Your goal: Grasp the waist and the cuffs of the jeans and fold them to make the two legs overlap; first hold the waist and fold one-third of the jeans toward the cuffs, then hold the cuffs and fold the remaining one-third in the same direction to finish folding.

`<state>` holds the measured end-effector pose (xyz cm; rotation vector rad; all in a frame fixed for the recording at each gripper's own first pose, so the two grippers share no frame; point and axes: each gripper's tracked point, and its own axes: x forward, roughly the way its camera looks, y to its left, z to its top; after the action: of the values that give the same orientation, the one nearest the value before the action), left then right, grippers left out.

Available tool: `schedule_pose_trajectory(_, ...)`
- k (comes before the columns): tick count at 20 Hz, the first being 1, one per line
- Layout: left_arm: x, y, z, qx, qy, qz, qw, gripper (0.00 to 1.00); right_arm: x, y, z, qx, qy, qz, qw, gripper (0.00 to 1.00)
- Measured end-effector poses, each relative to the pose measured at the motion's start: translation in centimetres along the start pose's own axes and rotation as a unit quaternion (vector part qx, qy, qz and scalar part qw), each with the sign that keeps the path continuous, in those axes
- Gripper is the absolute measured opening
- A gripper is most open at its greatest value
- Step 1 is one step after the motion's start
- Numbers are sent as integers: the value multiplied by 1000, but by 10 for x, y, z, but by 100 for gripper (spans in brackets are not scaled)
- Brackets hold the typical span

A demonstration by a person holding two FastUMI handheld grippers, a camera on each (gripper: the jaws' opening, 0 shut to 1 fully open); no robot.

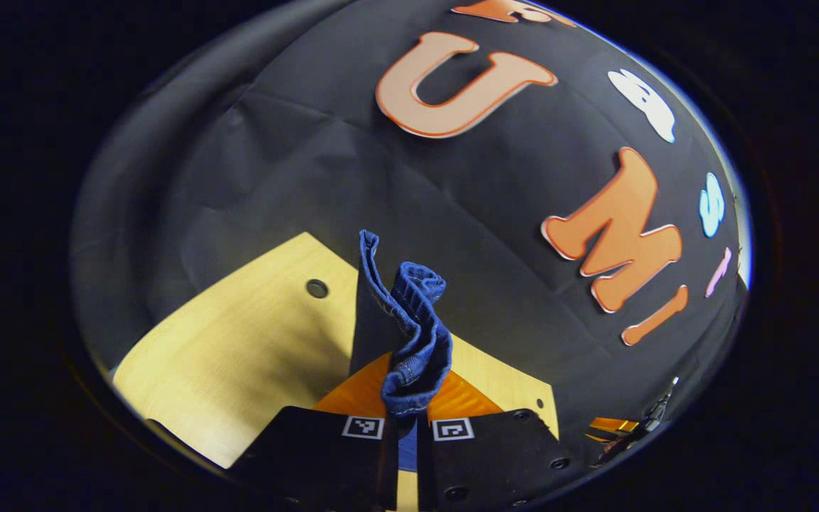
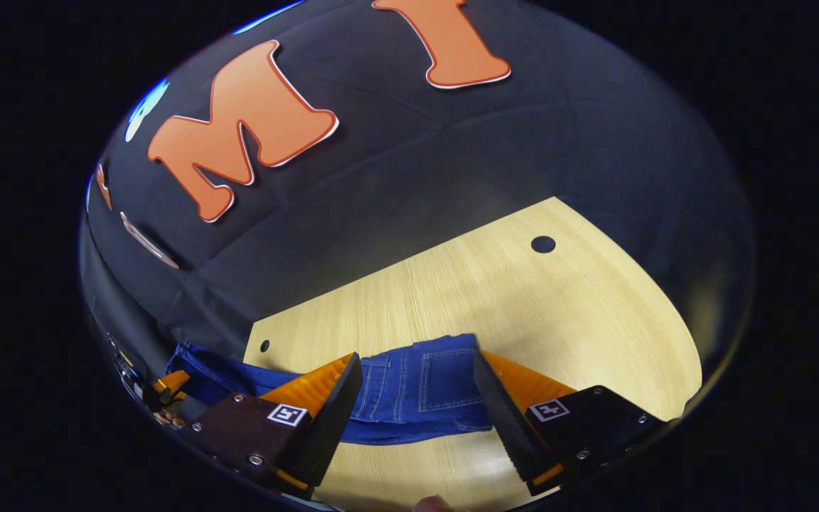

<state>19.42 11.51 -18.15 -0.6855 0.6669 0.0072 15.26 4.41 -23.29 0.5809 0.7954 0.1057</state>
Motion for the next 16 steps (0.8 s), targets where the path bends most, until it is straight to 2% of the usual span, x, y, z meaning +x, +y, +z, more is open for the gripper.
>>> schedule_pose_trajectory(10,25,-150,-46,101,42,-78,991,11,-10,-17,3,3,-8,19,1000,98)
schedule_pose_trajectory(16,53,-212,-99,167,85,-92,978,11,-16,-37,3,16,-10,16,1000,97)
